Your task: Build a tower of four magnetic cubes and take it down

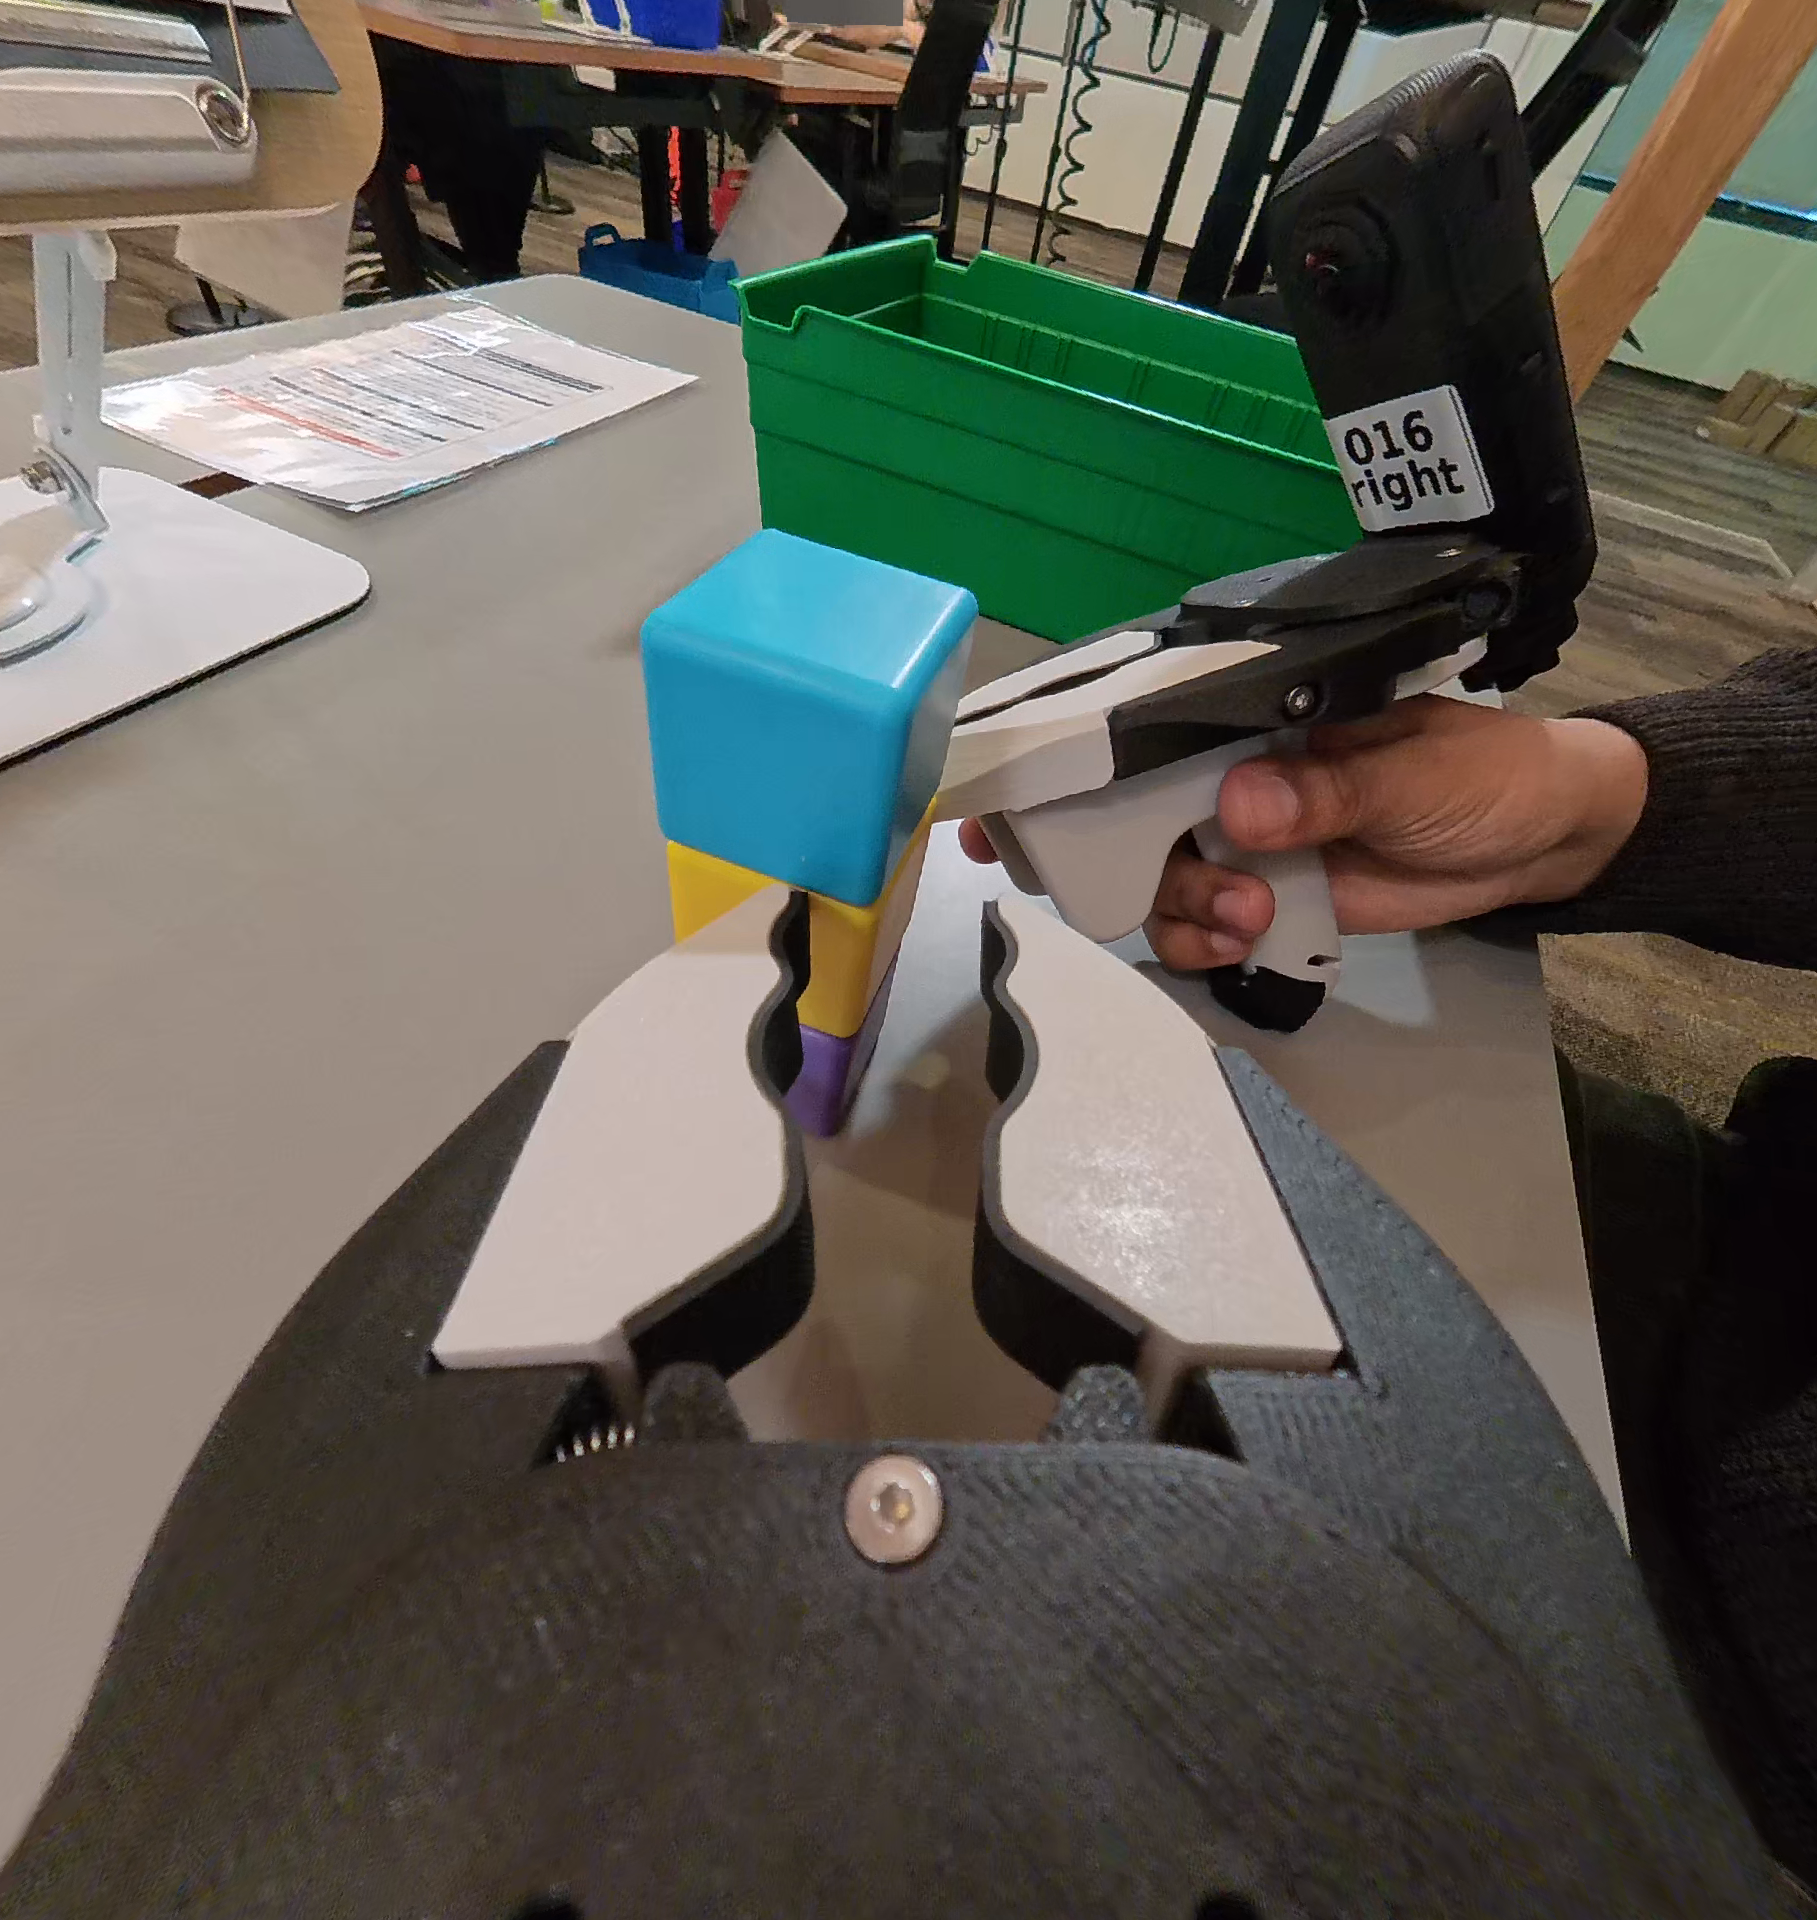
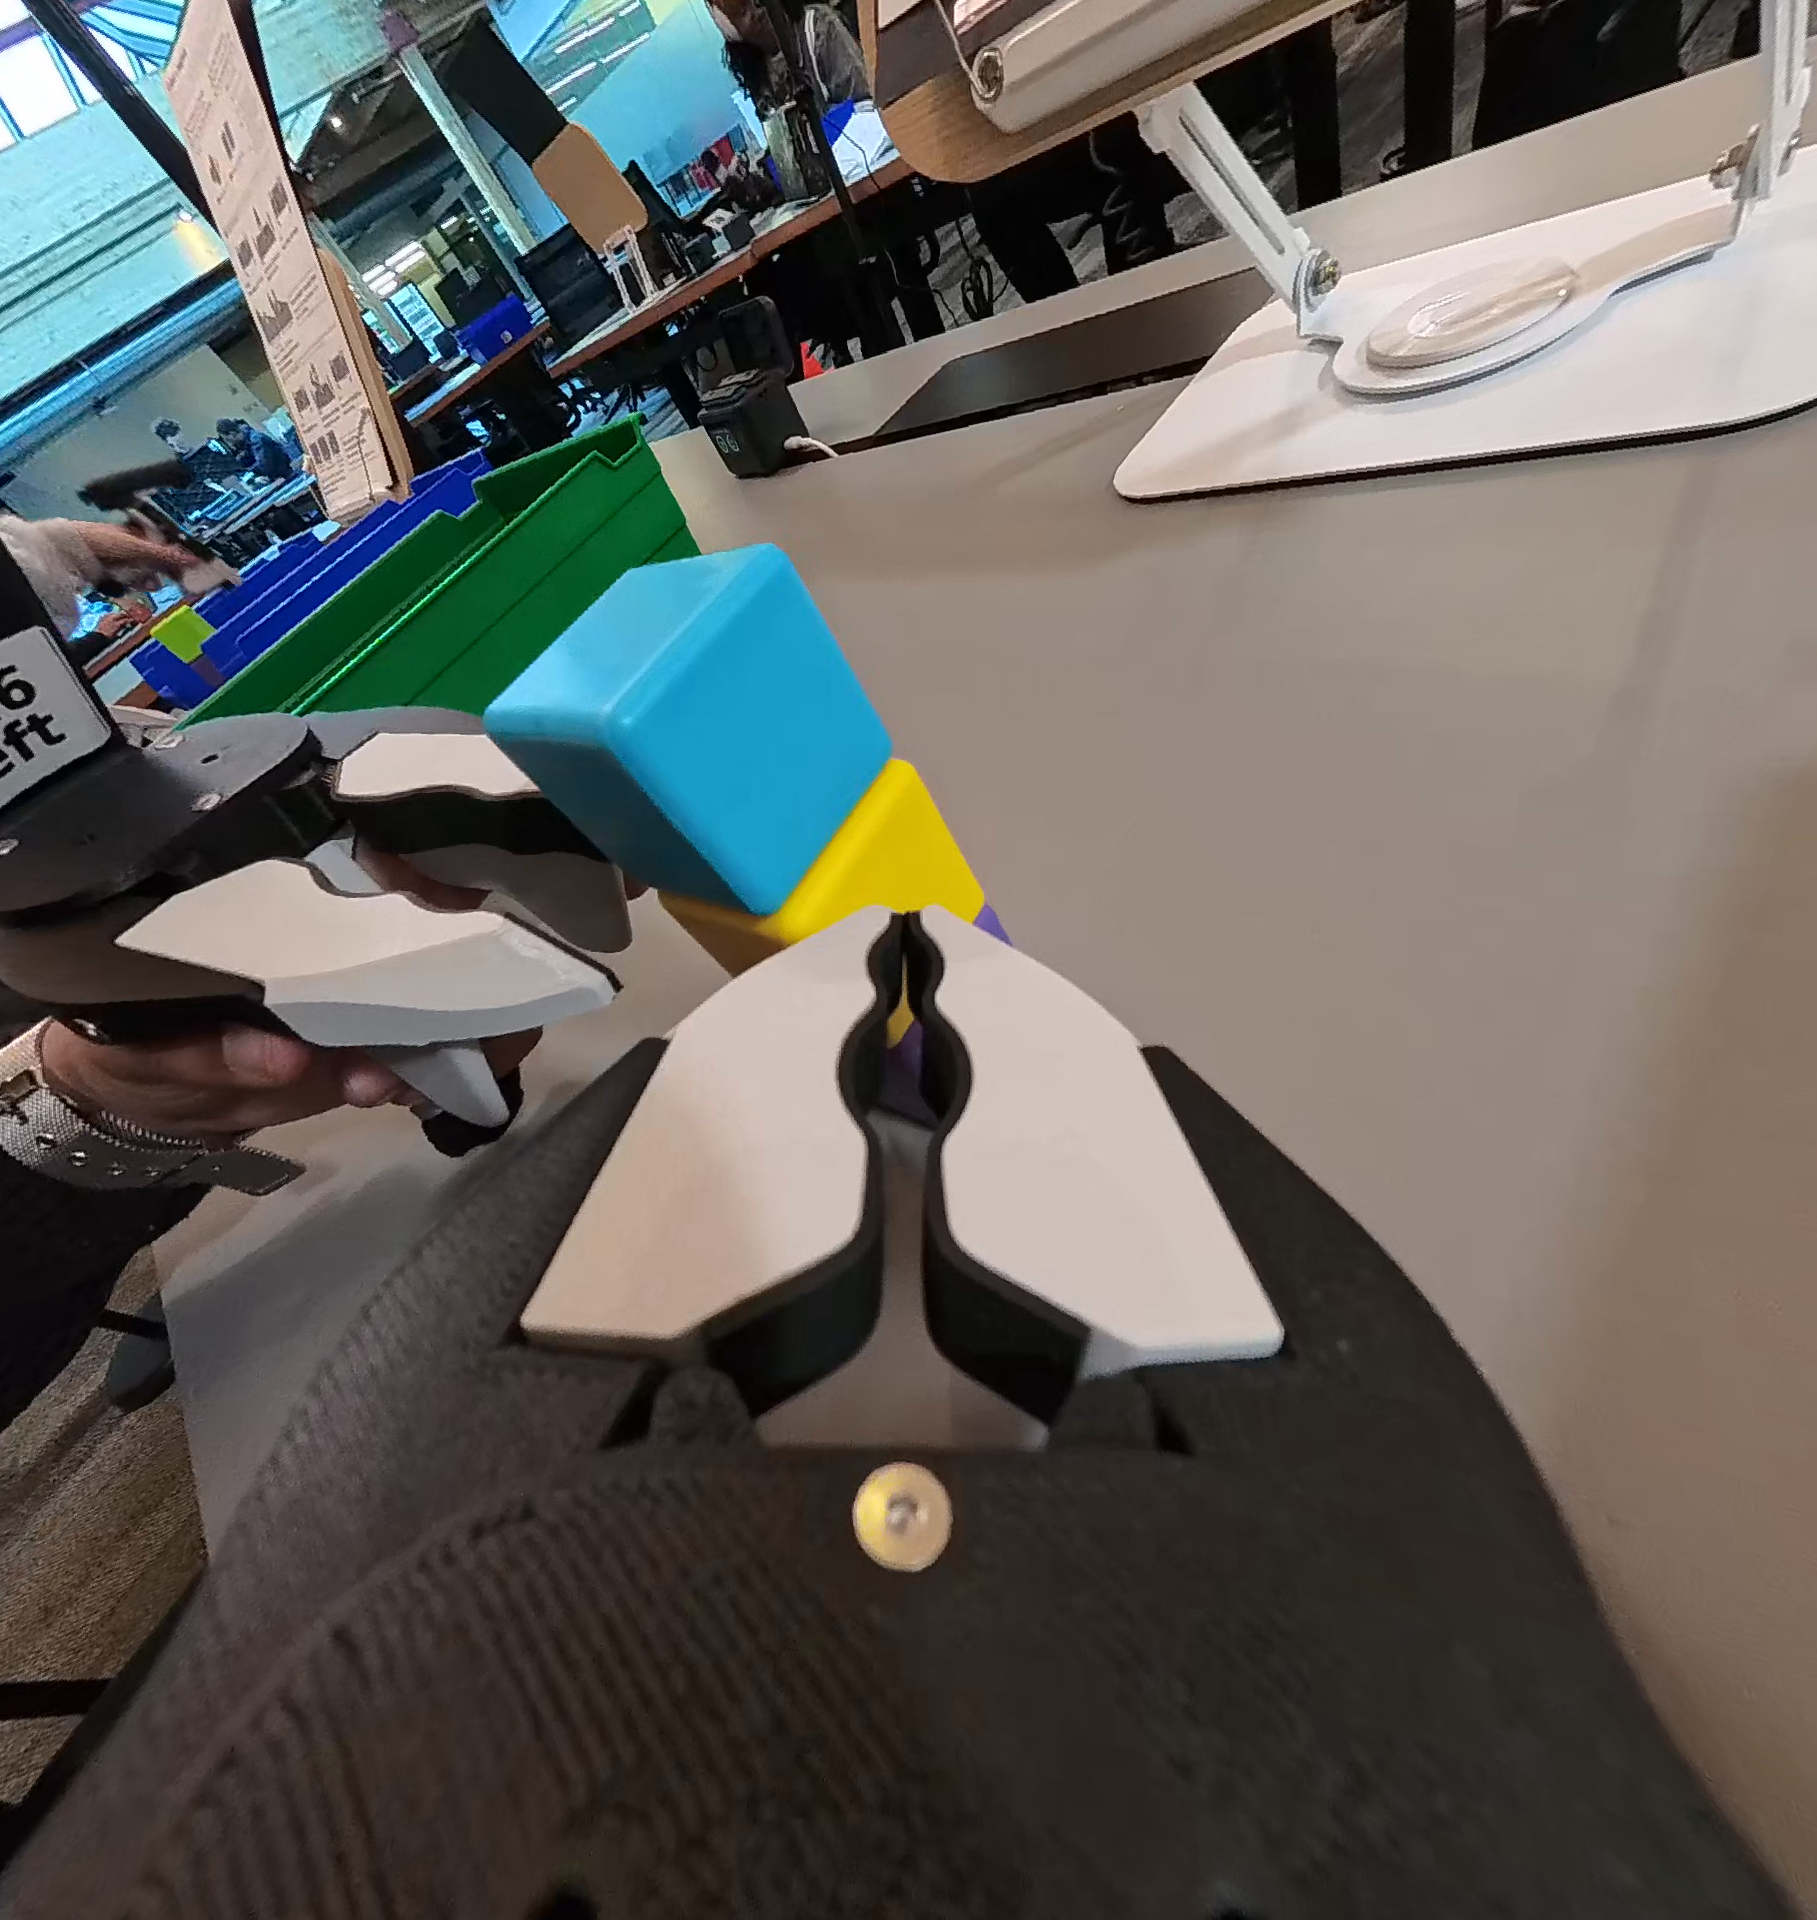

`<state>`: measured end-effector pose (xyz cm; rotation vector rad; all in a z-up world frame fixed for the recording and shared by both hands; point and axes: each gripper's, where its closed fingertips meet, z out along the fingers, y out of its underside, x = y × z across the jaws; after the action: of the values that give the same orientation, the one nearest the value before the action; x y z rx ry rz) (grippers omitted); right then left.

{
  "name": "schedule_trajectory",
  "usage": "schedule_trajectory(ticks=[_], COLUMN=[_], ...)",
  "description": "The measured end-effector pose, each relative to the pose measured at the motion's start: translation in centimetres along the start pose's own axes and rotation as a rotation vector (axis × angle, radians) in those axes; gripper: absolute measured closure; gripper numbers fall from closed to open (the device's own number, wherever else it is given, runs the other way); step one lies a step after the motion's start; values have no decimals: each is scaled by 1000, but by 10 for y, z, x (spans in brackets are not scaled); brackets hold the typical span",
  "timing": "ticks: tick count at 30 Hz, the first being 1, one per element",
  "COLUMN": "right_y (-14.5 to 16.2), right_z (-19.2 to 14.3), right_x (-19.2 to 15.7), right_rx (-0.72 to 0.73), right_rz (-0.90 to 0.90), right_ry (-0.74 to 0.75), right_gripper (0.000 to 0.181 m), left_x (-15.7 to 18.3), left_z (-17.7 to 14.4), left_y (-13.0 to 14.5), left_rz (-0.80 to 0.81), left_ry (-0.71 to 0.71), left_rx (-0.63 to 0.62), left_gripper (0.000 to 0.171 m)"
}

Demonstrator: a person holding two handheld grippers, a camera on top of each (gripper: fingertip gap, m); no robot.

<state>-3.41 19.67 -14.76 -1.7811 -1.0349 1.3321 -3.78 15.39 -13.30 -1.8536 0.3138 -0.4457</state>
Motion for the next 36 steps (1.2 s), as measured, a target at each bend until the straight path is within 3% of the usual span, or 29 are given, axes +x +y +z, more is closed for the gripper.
schedule_trajectory(ticks=[15, 21, 25, 28, 30, 32, 33, 36], right_y=[-3, 0, 1, 3, 4, 5, 4, 4], right_z=[-13, -16, -17, -18, -19, -20, -20, -20], right_x=[9, 15, 18, 17, 16, 16, 15, 16], right_rx=[5, -2, -3, -9, -13, -10, -8, -6], right_rz=[-21, 55, 119, 134, 137, 143, 145, 154], right_ry=[6, -13, -30, -40, -46, -50, -53, -57], right_gripper=[181, 181, 181, 181, 181, 181, 180, 179], left_x=[-1, -26, -90, -146, -191, -222, -236, -261], left_z=[-4, -28, -84, -163, -227, -263, -272, -279], left_y=[6, -12, -43, -69, -67, -53, -47, -45], left_rz=[26, 48, -51, -167, -356, -549, -667, -862], left_ry=[21, -70, -358, -622, -859, -896, -881, -710], left_rx=[-47, 0, 90, 251, 337, 343, 347, 381], left_gripper=[138, 136, 136, 136, 136, 134, 124, 118])
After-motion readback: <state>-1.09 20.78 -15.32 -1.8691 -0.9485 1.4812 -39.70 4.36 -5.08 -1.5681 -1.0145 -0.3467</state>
